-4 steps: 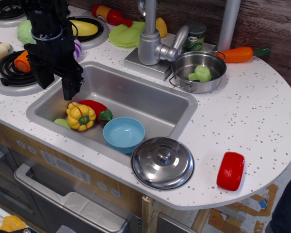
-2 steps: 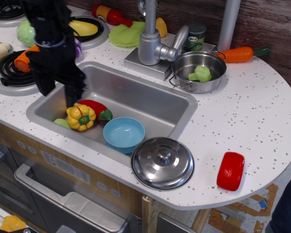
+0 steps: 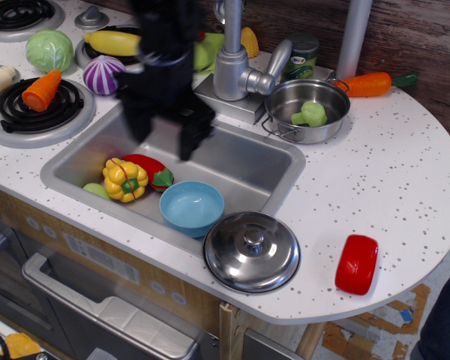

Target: Take broccoli out of pan

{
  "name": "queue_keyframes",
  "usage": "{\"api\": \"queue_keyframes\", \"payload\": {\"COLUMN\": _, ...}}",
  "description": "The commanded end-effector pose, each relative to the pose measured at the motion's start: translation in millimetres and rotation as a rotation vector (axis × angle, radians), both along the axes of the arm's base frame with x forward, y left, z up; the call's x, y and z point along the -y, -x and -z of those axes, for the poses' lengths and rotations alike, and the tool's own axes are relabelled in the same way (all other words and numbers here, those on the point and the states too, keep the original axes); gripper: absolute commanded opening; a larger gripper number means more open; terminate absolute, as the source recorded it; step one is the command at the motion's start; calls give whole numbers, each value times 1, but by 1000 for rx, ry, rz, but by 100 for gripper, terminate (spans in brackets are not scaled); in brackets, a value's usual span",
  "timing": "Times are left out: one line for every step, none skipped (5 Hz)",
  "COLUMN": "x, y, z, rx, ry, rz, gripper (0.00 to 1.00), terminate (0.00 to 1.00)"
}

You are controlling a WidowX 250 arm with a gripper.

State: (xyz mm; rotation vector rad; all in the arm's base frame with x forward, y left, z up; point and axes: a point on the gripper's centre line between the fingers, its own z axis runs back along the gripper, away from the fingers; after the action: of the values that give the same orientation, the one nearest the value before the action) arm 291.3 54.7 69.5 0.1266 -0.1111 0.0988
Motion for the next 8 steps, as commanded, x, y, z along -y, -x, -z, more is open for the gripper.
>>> {"api": "queue_keyframes", "payload": {"x": 42, "y": -58, "z": -41, "rx": 65, "ry": 36, "rz": -7, "gripper": 100, "terminate": 0}}
{"api": "queue_keyframes", "payload": {"x": 62, "y": -94, "z": -51, "rx": 85, "ry": -4, "rz": 21, "gripper": 100, "terminate": 0}}
{"api": "queue_keyframes", "payload": {"x": 73, "y": -120, "z": -52, "rx": 95, "ry": -22, "rz": 39, "gripper": 100, "terminate": 0}}
{"api": "queue_keyframes", "payload": {"x": 69, "y": -140, "z": -40, "rx": 124, "ry": -9, "rz": 74, "gripper": 100, "terminate": 0}}
{"api": "queue_keyframes", "payload": {"x": 67, "y": -151, "z": -32, "rx": 144, "ry": -2, "rz": 105, "gripper": 100, "terminate": 0}}
{"api": "queue_keyframes", "payload": {"x": 66, "y": -159, "z": -18, "rx": 155, "ry": 21, "rz": 122, "gripper": 100, "terminate": 0}}
{"api": "queue_keyframes", "payload": {"x": 70, "y": -165, "z": -7, "rx": 164, "ry": 46, "rz": 127, "gripper": 100, "terminate": 0}}
{"api": "queue_keyframes", "payload": {"x": 79, "y": -166, "z": 4, "rx": 180, "ry": 61, "rz": 118, "gripper": 100, "terminate": 0}}
